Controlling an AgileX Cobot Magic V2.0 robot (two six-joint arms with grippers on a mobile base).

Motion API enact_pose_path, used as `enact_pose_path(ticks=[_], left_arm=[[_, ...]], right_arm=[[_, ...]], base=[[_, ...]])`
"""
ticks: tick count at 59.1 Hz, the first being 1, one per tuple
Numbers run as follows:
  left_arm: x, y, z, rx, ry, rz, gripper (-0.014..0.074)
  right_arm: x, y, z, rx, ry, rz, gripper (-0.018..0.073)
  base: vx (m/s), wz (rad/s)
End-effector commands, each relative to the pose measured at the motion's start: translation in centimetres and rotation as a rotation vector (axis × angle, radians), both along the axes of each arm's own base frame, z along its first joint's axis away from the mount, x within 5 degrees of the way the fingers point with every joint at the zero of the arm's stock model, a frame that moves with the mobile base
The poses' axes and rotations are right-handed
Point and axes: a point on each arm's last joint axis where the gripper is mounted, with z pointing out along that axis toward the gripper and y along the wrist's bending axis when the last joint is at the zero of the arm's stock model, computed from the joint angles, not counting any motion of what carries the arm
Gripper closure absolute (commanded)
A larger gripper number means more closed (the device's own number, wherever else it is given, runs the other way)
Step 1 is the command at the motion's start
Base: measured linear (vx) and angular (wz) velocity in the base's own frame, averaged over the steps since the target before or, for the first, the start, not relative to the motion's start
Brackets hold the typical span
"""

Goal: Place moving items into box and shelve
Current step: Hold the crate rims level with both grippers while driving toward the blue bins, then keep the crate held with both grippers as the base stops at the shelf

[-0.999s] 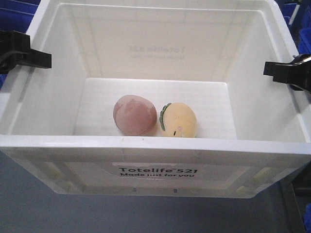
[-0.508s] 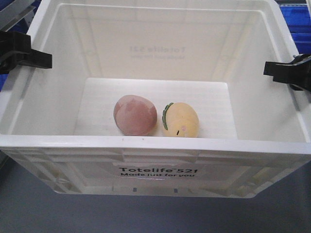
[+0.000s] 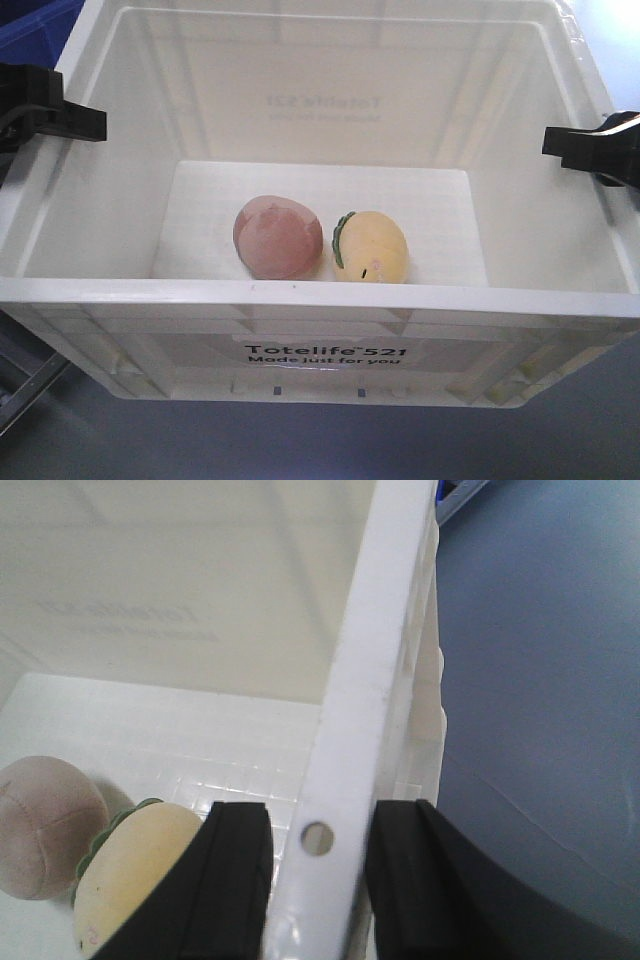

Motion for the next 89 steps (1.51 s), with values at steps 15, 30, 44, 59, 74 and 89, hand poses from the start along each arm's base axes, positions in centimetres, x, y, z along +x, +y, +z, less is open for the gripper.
enact_pose_path(ticks=[15, 30, 44, 59, 74, 89], left_arm=[[-0.75, -0.43, 3.30, -0.132, -0.168, 0.004, 0.0603], [-0.75, -0.43, 3.30, -0.133, -0.168, 0.004, 0.0603], [-0.75, -0.43, 3.30, -0.133, -0.168, 0.004, 0.0603], [-0.75, -0.43, 3.30, -0.133, -0.168, 0.004, 0.0603], [-0.75, -0.43, 3.30, -0.133, -0.168, 0.004, 0.0603], [-0.75, -0.43, 3.30, -0.133, -0.168, 0.004, 0.0603]], right_arm=[[-0.05, -0.06, 3.11, 0.096, -0.182, -0.042, 0.0565], [-0.05, -0.06, 3.11, 0.096, -0.181, -0.042, 0.0565], [-0.05, -0.06, 3.11, 0.096, -0.181, -0.042, 0.0565], [-0.05, -0.06, 3.11, 0.096, -0.181, -0.042, 0.0565], [-0.05, -0.06, 3.11, 0.096, -0.181, -0.042, 0.0565], [-0.05, -0.06, 3.11, 0.096, -0.181, -0.042, 0.0565]], base=[[0.16, 0.60], [0.13, 0.50], [0.11, 0.45], [0.10, 0.45], [0.09, 0.47], [0.09, 0.47]])
